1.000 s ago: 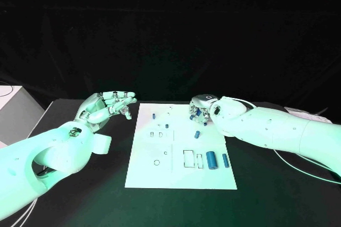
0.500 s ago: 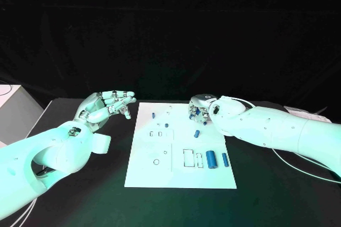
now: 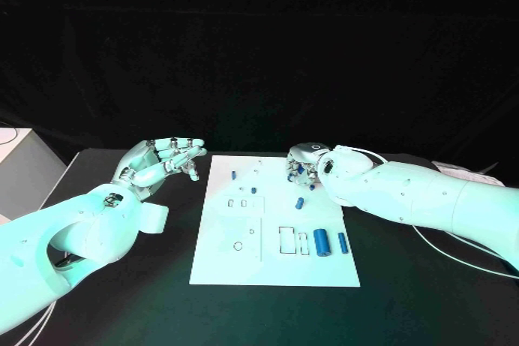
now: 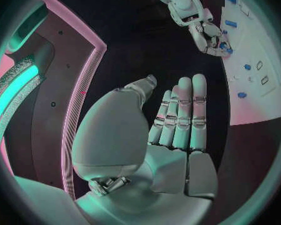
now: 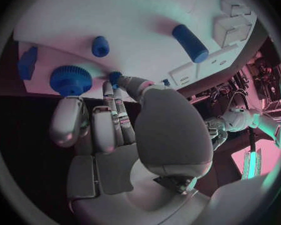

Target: Assemble the parts on the task board

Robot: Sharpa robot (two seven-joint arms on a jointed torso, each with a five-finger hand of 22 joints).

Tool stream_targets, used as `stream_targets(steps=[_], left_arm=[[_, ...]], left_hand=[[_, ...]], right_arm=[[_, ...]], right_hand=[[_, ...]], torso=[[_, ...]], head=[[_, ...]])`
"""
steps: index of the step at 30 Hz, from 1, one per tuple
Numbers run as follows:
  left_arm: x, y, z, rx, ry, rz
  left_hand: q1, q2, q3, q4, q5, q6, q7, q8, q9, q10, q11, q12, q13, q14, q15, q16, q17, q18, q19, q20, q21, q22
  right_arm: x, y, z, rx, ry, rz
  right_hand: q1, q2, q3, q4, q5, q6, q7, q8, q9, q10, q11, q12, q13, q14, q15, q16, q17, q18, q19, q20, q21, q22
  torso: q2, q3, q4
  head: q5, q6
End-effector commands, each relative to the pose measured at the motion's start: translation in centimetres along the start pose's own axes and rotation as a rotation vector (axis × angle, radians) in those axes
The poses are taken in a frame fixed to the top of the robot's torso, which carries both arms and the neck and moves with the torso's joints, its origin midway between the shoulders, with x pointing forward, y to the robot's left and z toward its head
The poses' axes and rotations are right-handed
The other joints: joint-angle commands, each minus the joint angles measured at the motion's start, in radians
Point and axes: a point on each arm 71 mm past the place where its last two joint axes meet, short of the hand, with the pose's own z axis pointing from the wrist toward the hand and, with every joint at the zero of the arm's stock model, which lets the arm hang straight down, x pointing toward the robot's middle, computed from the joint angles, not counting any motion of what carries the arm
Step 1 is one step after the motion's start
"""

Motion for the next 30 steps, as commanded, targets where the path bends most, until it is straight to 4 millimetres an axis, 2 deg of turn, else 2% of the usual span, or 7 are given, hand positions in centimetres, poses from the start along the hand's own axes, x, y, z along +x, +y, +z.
stream_targets(steps=[1, 8, 13, 15, 30], left_arm=[[0.0, -0.1, 0.0, 0.005, 0.0, 0.002], [-0.1, -0.1, 0.0, 0.004, -0.003, 0.003], [-0.2, -0.1, 0.0, 0.004, -0.006, 0.005], [-0.2, 0.0, 0.0, 0.004, -0.006, 0.005], [-0.1, -0.1, 0.1, 0.007, -0.005, 0.004]], left_hand=[[0.005, 0.003, -0.001, -0.004, -0.001, 0.0, 0.002, -0.002, 0.001, 0.001, 0.002, 0.003, 0.001, -0.005, -0.001, 0.004, 0.0, 0.006, -0.009, -0.001, 0.006, 0.002], [0.005, 0.003, -0.001, -0.004, -0.001, 0.0, 0.002, -0.002, 0.001, 0.001, 0.002, 0.003, 0.001, -0.005, -0.001, 0.004, 0.0, 0.006, -0.009, -0.001, 0.006, 0.002], [0.008, 0.003, -0.001, -0.005, -0.001, -0.001, 0.002, -0.002, 0.001, -0.001, 0.003, 0.002, 0.001, -0.006, -0.001, 0.004, 0.0, 0.006, -0.009, -0.001, 0.007, 0.002], [0.008, 0.003, -0.001, -0.005, -0.001, -0.001, 0.002, -0.002, 0.001, -0.001, 0.003, 0.002, 0.001, -0.006, -0.001, 0.004, 0.0, 0.006, -0.009, -0.001, 0.007, 0.002], [0.008, 0.003, -0.001, -0.005, -0.001, -0.001, 0.002, -0.002, 0.001, -0.001, 0.003, 0.002, 0.001, -0.006, -0.001, 0.004, 0.0, 0.006, -0.009, -0.001, 0.007, 0.002]], right_arm=[[0.0, 0.2, 0.0, 0.004, -0.018, -0.002], [-0.8, 0.6, -0.4, 0.007, -0.115, 0.006], [-2.1, 1.2, -0.5, -0.005, -0.215, 0.018], [-2.5, 1.4, -0.5, -0.01, -0.25, 0.024], [-3.5, 4.0, 1.6, -0.043, -0.35, 0.025]], right_hand=[[-0.001, 0.013, 0.006, -0.001, 0.005, 0.008, 0.0, 0.005, 0.006, 0.009, -0.001, 0.0, 0.001, 0.03, -0.004, 0.006, -0.001, -0.009, 0.001, -0.005, 0.005, 0.001], [0.004, 0.014, 0.012, -0.01, 0.009, 0.008, 0.001, 0.01, 0.012, 0.013, -0.002, 0.001, 0.0, 0.03, -0.004, 0.008, 0.001, -0.012, 0.005, -0.006, 0.018, 0.019], [0.006, 0.011, 0.015, -0.015, 0.011, 0.009, 0.002, 0.012, 0.015, 0.015, -0.002, 0.001, 0.001, 0.031, -0.005, 0.011, 0.004, -0.014, 0.008, -0.007, 0.026, 0.03], [0.006, 0.005, 0.021, -0.021, 0.026, 0.007, 0.003, 0.014, 0.02, 0.016, -0.001, 0.0, 0.0, 0.031, -0.004, 0.014, 0.008, -0.016, 0.011, -0.007, 0.036, 0.043], [-0.001, 0.0, 0.023, -0.024, 0.015, 0.004, 0.004, 0.017, 0.026, 0.014, 0.0, -0.002, -0.002, 0.032, -0.003, 0.018, 0.011, -0.017, 0.011, -0.006, 0.04, 0.047]], torso=[[0.001, 0.0003, -0.0012], [0.0, -0.0004, -0.0004], [0.0, -0.0017, -0.001], [0.0, -0.0019, -0.0005], [0.003, -0.0035, 0.0051]], head=[[0.001, 0.002], [0.003, 0.008], [0.004, 0.013], [0.004, 0.015], [0.003, 0.025]])
